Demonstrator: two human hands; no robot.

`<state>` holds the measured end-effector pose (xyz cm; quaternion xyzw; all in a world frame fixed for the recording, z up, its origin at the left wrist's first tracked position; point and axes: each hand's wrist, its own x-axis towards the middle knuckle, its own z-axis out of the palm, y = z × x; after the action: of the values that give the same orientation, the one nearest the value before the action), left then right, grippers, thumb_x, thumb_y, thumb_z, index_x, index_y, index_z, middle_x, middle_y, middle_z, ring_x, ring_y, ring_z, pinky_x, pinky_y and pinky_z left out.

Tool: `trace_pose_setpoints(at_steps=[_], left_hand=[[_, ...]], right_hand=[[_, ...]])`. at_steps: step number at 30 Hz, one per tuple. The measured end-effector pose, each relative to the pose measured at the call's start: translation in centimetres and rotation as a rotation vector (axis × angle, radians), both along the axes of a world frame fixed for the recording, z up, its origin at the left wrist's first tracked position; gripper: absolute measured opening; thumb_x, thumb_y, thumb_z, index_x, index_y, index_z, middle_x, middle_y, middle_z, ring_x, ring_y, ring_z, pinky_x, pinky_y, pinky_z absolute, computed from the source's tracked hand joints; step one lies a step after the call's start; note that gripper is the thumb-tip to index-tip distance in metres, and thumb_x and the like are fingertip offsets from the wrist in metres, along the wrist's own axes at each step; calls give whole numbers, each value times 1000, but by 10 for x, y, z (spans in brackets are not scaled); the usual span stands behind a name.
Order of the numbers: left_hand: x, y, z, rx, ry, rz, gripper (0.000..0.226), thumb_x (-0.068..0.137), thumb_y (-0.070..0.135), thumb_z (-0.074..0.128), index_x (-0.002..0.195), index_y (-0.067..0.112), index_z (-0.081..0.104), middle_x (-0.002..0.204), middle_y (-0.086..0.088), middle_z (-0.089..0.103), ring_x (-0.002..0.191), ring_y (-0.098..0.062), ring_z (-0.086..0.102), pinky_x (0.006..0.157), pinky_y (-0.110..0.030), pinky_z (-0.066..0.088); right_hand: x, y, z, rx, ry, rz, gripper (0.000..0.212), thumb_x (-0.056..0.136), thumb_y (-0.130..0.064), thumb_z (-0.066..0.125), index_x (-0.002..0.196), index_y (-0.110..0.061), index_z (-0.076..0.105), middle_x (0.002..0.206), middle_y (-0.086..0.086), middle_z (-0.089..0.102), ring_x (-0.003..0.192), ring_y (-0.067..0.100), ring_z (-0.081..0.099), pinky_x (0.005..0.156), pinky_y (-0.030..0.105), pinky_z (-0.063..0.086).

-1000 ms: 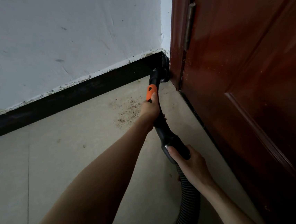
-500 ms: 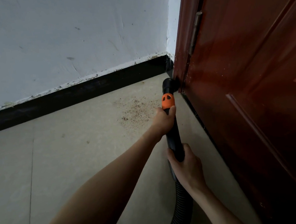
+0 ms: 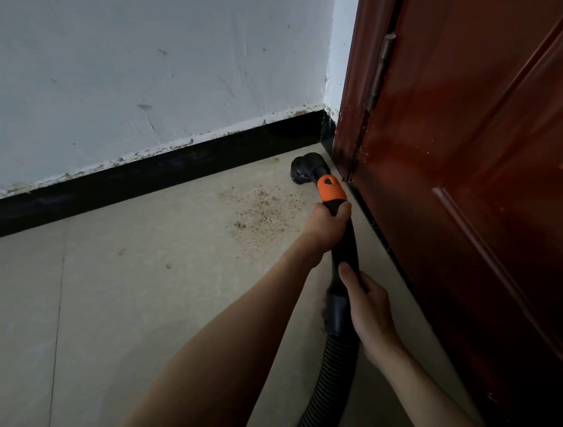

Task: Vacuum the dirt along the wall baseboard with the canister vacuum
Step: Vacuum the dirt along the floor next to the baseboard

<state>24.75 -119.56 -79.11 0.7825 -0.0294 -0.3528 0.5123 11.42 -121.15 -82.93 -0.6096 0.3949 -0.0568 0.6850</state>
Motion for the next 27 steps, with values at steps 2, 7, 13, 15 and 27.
trace_pose_setpoints(at_steps=[2,7,13,15,27], left_hand=[[4,8,-1,6,-14,8,41,98,32,44,122,-1,46,89,-8,50,75,-18,50,59,-24,39],[14,26,1,18,-43,82,28,98,31,44,103,4,47,76,-3,48,64,-13,47,55,-24,38],[30,67,1,74,-84,210,26,96,31,45,90,7,52,76,-5,51,66,-17,51,63,-29,43],[37,80,3,98,-89,252,26,95,29,45,75,12,47,73,-5,50,65,-18,50,65,-30,43],[35,103,13,-30,99,397,28,97,33,34,88,10,48,82,-8,49,74,-20,50,76,-34,44]], right_hand=[[5,6,0,-19,4,19,29,94,-33,59,74,-12,63,78,18,64,77,35,64,69,43,52],[17,12,5,38,13,104,31,93,-35,61,78,-9,65,84,26,67,78,43,66,74,56,54],[37,29,14,35,6,301,33,93,-34,61,80,-4,60,78,27,65,63,35,66,65,51,55],[45,37,18,24,0,348,32,93,-34,61,80,-5,59,75,23,66,59,32,67,64,49,56],[45,52,36,-162,56,468,30,91,-38,61,72,-14,57,76,19,64,79,45,65,70,51,55]])
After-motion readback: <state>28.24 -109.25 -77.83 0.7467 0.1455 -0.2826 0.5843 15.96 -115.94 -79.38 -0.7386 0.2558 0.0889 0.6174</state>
